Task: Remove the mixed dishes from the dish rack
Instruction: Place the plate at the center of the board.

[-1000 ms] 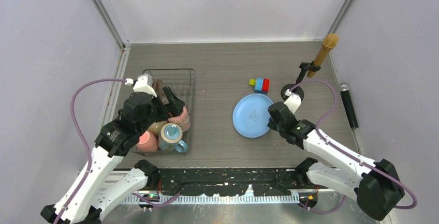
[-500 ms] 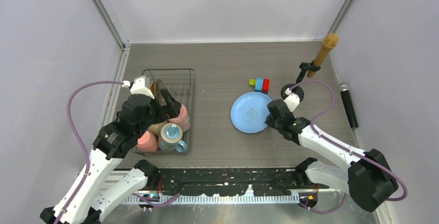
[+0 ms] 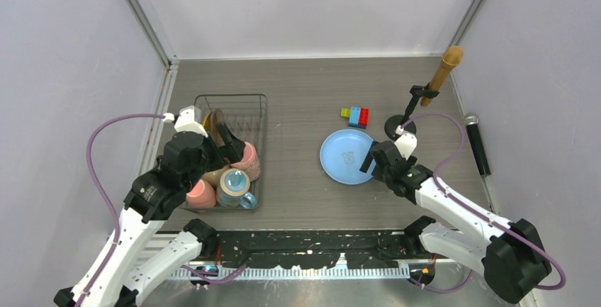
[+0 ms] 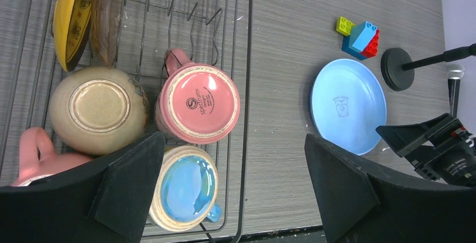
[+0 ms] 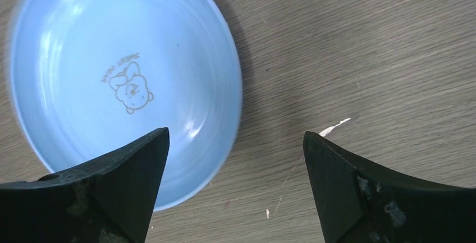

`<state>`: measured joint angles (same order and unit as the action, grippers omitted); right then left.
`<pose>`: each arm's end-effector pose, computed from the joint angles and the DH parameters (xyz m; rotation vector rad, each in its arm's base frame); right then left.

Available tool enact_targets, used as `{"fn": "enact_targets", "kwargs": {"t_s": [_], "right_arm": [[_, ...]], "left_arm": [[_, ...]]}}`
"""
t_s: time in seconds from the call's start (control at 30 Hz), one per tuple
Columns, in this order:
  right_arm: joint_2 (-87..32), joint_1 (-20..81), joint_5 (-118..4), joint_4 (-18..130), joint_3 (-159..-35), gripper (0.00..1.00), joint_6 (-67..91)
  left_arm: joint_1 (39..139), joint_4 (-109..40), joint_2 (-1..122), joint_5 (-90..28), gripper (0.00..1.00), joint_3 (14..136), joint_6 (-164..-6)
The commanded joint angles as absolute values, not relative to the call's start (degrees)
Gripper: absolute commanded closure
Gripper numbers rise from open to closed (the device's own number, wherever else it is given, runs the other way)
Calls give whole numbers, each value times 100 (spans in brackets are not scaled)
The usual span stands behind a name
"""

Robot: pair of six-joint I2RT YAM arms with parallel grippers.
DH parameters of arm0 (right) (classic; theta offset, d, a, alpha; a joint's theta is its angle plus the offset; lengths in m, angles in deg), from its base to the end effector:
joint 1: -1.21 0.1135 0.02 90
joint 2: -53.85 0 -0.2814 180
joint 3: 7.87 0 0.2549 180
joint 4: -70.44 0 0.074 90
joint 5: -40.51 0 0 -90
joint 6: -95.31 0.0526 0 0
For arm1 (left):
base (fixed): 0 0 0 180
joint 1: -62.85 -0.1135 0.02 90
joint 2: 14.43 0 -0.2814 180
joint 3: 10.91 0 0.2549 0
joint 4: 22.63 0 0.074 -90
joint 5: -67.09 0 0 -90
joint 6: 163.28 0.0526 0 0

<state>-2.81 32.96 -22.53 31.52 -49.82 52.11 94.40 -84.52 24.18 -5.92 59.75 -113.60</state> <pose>0.1686 0.0763 0.1865 0.4943 2.3199 0.0529 0.1137 -0.0518 0.3625 -0.3403 2.0714 -0.4580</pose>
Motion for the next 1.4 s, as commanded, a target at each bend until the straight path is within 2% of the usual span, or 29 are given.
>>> {"fn": "enact_targets", "kwargs": {"t_s": [0.0,0.97,1.37], "right_arm": [[114,3276,-2079,3036,-5086,2,5064],[403,3276,-2246,2621,-5465,0,4655],[1497,3272,-2098,2326,-5752,0,4228]], "left_arm": [[9458,-8389,2410,-471,0,5949,-11424],[9458,-8372,2320,-456,0,5773,-11473],[9452,-8751,2649,496,0,5741,-11790]]}}
